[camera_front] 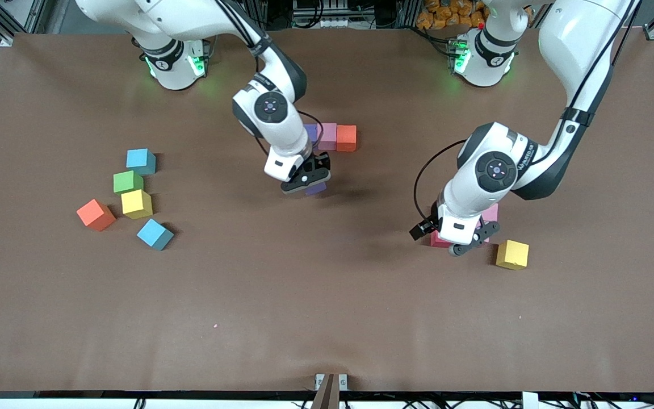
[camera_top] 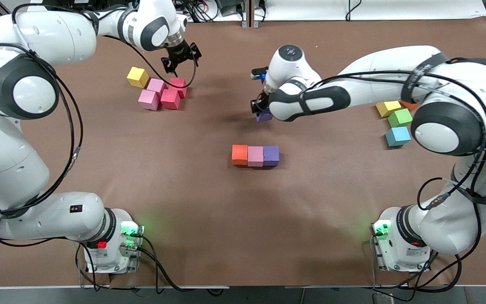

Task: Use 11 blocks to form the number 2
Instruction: 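Lower the blue cube with the right gripper while the left gripper reaches magenta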

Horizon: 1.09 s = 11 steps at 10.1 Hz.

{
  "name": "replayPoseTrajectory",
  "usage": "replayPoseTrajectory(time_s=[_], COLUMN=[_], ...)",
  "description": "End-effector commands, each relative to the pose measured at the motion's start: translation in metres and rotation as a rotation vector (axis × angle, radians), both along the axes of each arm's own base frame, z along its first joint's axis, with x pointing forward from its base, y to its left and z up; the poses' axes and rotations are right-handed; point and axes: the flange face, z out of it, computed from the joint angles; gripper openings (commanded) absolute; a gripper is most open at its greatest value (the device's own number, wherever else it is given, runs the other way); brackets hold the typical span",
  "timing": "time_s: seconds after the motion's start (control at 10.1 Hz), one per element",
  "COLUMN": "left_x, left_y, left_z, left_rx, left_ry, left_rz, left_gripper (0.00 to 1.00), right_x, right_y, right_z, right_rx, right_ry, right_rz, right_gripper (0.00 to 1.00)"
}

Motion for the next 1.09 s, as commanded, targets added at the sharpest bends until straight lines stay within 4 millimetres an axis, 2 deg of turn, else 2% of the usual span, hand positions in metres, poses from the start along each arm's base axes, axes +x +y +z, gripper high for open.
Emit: replayPoseTrajectory(time_s=[0.0, 0.2, 0.3, 0.59, 0.99], left_x=[0.008, 0.013, 0.015, 0.016, 0.023], left_y=[0.015, 0.032, 0.037, 0.04, 0.041], left_z=[-0.012, -0.032, -0.038, -0.056, -0.072], left_rx=[0.024, 0.032, 0.055, 0.086, 0.071], left_ry=[0.006, 0.026, 0.022, 0.029, 0.034], left_rz=[-0.226, -0.36, -0.435, -0.503, -0.506], left_gripper=[1.0, 1.0, 1.0, 1.0, 1.0], right_x=[0.01, -0.011, -0.026, -0.05, -0.053], right_y=[0.035, 0.063, 0.073, 0.087, 0.09], right_z=[-0.017, -0.014, -0.015, -0.03, -0.032], right_rx=[0.003, -0.038, -0.055, -0.112, -0.107], right_ry=[0.051, 0.088, 0.075, 0.03, 0.039], right_rz=[-0.163, -0.259, -0.242, -0.257, -0.268], right_gripper=[0.18, 0.19, 0.19, 0.19, 0.19])
